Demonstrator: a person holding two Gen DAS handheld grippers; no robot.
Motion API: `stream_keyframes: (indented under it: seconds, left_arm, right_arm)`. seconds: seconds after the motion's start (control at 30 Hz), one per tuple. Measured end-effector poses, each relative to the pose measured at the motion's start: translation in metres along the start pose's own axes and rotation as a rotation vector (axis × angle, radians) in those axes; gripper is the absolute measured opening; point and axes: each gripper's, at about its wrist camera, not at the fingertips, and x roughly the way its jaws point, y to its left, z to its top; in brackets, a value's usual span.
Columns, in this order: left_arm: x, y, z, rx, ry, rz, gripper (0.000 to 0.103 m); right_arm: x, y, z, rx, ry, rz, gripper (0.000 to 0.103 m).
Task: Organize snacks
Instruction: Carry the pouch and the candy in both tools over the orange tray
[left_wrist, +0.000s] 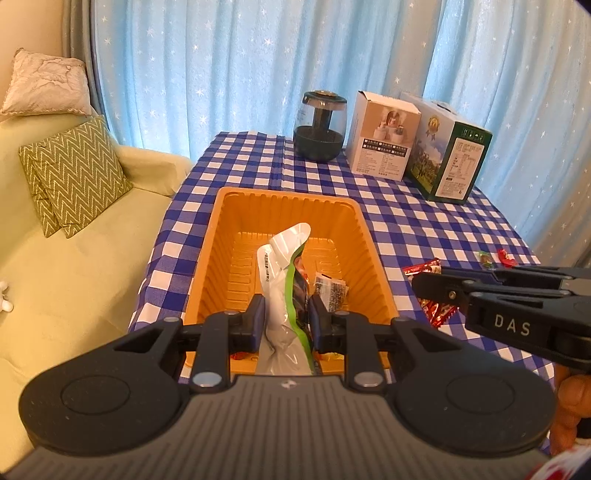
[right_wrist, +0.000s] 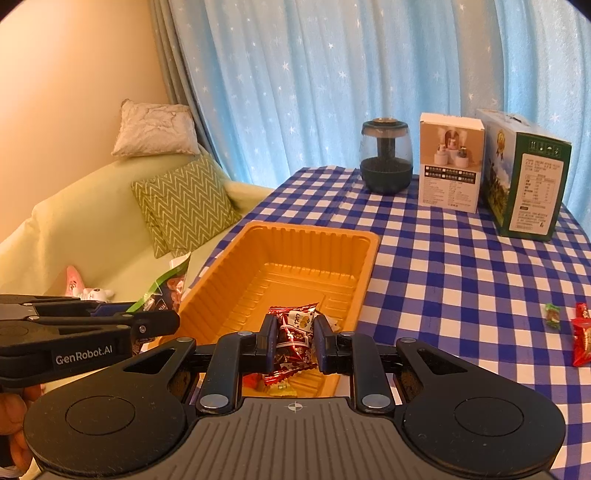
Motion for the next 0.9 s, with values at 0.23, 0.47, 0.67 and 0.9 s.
stream_keyframes:
  seconds: [0.23, 0.47, 0.67, 0.9]
  left_arm:
    - [0.021, 0.007, 0.001, 0.004, 0.025, -0.001, 0.022]
    - [0.04, 0.016, 0.003, 0.004, 0.045, 0.002, 0.022]
    - [0.052, 0.021, 0.003, 0.004, 0.059, 0.001, 0.022]
    - [0.065, 0.02, 0.003, 0.019, 0.055, 0.014, 0.024]
  right_arm:
    - [0.023, -0.003, 0.003, 0.0, 0.024, 0.004, 0.021]
    - [0.042, -0.008, 0.003, 0.012, 0.046, 0.001, 0.021]
    - [0.053, -0.013, 0.001, 0.025, 0.06, 0.0, 0.021]
    - [0.061, -0.018, -0.002, 0.041, 0.071, -0.001, 0.021]
